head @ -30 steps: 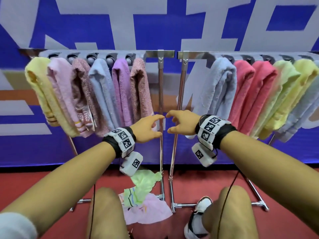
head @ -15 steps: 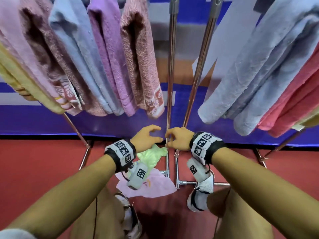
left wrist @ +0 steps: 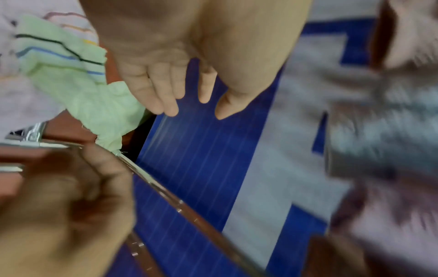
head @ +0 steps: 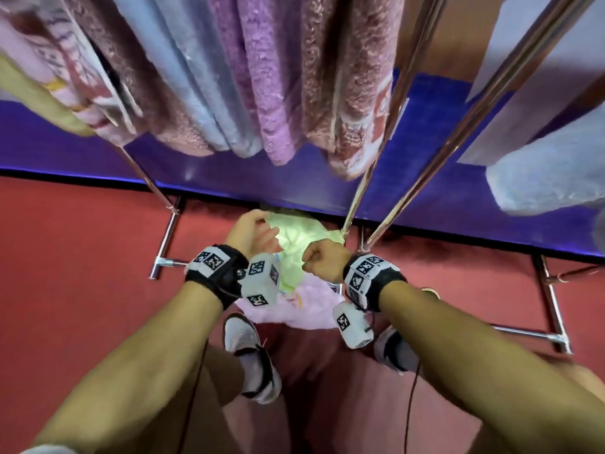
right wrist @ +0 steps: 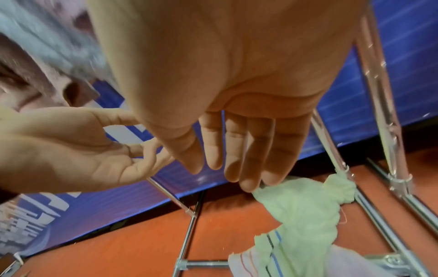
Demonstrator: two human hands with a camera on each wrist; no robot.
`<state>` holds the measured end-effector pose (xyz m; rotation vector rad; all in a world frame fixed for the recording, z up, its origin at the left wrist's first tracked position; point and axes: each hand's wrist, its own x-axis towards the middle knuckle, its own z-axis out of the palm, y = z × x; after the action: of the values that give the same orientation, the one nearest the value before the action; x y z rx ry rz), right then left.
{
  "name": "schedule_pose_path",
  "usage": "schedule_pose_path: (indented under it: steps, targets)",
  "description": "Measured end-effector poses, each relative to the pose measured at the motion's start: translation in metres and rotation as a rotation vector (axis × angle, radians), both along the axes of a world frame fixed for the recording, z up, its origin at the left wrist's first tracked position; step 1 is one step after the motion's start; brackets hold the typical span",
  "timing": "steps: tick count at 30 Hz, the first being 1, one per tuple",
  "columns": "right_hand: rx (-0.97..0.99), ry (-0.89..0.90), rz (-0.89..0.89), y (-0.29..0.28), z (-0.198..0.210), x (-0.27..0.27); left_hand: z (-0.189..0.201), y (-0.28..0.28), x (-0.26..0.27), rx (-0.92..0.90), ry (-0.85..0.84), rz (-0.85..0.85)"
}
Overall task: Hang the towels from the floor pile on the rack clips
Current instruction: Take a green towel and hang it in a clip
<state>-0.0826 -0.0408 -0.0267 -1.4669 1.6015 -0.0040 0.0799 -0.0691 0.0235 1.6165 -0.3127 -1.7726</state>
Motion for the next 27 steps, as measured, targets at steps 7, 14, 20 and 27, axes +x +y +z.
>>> schedule_pose_path:
  steps: [7,14,20,27]
  targets:
    - [0.059,0.066,0.169,-0.020,-0.072,0.061,-0.035,-0.020,0.041,0.074,0.133,0.171]
    - [0.133,0.150,0.371,-0.031,-0.154,0.096,-0.055,-0.038,0.056,-0.008,-0.072,0.086]
    - [0.182,0.207,0.420,-0.034,-0.228,0.116,-0.085,-0.036,0.078,0.010,-0.223,0.088]
    - [0.126,0.374,0.528,-0.031,-0.272,0.143,-0.118,-0.038,0.097,-0.031,-0.455,0.063]
